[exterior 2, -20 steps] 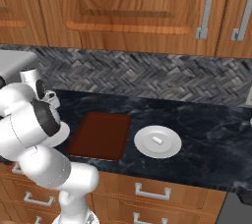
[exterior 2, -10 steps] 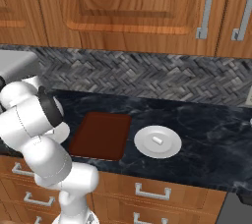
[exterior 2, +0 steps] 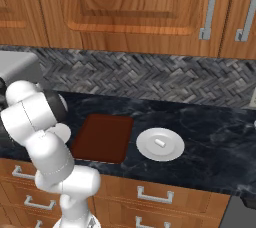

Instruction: Move the dessert items from the plate to the tray.

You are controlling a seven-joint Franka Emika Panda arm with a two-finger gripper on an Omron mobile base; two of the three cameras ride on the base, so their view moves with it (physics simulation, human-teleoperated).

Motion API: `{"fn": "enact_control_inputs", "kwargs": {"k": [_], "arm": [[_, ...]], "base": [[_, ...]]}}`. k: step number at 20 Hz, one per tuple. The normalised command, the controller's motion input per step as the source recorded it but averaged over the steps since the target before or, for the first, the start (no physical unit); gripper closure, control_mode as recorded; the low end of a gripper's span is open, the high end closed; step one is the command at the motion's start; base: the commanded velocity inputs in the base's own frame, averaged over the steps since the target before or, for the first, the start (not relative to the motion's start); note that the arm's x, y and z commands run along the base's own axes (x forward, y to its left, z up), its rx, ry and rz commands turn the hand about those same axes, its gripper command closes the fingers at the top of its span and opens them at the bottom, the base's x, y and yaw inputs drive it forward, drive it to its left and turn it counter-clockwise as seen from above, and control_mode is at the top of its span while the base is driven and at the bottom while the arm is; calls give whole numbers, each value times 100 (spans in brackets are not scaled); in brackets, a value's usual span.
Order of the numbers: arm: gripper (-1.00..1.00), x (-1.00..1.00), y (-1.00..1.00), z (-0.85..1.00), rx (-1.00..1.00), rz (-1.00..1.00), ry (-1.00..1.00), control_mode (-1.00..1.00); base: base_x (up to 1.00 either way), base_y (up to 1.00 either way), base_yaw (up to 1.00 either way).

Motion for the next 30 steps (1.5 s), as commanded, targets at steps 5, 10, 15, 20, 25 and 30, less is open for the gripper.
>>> {"fn": "enact_control_inputs", "kwargs": {"k": [5, 10, 15, 20, 25, 30], "arm": [[-100, 0, 0, -29, 0, 2, 0, -100], [100, 0, 0, -11, 0, 3, 0, -100], [100, 0, 0, -8, 0, 4, 0, -100], [100, -2, -8, 0, -2, -4, 0, -100], [100, -7, -6, 65, 0, -22, -12, -100], [100, 0, -56, 56, -1, -40, -6, -100]], "base": [[0, 0, 0], [0, 0, 0], [0, 0, 0], [0, 0, 0], [0, 0, 0], [0, 0, 0]]}}
